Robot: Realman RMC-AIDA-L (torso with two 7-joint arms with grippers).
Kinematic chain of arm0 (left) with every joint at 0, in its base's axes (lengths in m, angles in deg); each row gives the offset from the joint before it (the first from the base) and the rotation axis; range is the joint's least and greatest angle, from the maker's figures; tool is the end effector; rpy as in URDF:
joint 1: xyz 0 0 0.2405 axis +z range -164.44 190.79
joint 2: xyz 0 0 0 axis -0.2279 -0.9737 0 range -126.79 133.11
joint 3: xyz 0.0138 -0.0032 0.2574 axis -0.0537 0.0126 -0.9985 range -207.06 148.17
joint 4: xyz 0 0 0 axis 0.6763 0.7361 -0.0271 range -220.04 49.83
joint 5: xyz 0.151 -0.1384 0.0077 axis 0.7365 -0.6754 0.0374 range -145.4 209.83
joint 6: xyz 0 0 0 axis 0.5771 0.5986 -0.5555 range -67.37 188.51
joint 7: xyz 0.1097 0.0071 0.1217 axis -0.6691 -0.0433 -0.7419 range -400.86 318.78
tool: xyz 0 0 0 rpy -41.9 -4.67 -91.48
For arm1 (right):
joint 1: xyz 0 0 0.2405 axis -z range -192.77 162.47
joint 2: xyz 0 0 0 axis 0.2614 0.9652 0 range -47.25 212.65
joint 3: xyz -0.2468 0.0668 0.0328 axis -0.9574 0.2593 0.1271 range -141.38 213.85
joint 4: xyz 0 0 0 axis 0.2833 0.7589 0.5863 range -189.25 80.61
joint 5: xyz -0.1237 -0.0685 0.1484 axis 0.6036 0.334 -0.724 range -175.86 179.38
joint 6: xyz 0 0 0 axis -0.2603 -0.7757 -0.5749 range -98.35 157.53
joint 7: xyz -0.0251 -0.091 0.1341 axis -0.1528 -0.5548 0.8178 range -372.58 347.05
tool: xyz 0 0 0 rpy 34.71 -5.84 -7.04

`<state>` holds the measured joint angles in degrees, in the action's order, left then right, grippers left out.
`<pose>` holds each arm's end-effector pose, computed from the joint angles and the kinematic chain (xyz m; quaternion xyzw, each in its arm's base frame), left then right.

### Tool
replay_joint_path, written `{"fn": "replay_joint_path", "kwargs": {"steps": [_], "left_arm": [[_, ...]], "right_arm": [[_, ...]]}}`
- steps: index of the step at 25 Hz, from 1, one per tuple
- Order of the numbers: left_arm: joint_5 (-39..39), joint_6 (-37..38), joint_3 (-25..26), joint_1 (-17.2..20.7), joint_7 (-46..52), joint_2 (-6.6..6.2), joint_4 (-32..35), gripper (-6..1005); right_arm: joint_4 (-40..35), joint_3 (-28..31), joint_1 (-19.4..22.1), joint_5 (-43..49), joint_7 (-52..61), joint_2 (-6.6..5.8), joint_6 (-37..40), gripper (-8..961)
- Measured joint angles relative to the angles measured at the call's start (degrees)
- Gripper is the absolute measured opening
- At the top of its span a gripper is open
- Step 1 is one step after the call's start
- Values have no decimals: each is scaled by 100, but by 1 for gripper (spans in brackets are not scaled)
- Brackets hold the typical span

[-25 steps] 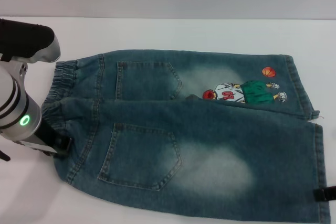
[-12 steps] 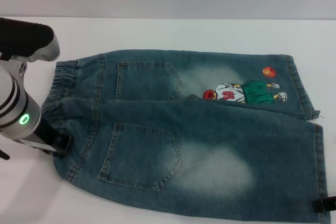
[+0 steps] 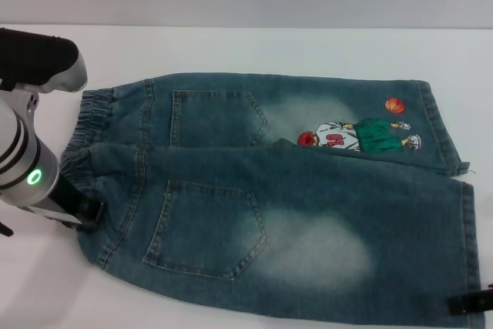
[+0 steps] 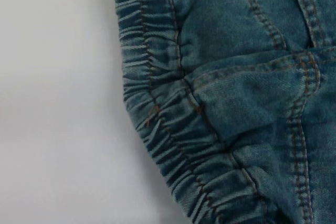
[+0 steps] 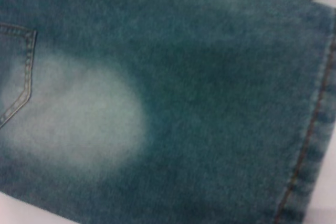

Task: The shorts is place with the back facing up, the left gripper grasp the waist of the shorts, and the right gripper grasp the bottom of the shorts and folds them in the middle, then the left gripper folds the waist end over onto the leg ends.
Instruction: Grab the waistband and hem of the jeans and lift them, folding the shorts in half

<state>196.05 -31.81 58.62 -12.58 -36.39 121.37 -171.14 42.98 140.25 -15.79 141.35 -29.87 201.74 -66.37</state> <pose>-0.2375 0.3202 -0.0078 -0.7492 -0.5340 0.2419 0.3082 0.2836 0.2250 0.0203 -0.7684 0.6077 -0.0963 0.1762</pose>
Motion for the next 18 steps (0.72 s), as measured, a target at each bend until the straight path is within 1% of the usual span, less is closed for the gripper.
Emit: {"fn": "replay_joint_path", "kwargs": {"steps": [9, 18], "left_arm": [[-7, 12, 0, -1, -9, 0, -4, 236], [-18, 40, 0, -54, -17, 0, 21, 236]], "right_arm": [[-100, -134, -90, -75, 32, 1, 90, 692], [-129, -119, -153, -96, 42, -8, 83, 693]]}}
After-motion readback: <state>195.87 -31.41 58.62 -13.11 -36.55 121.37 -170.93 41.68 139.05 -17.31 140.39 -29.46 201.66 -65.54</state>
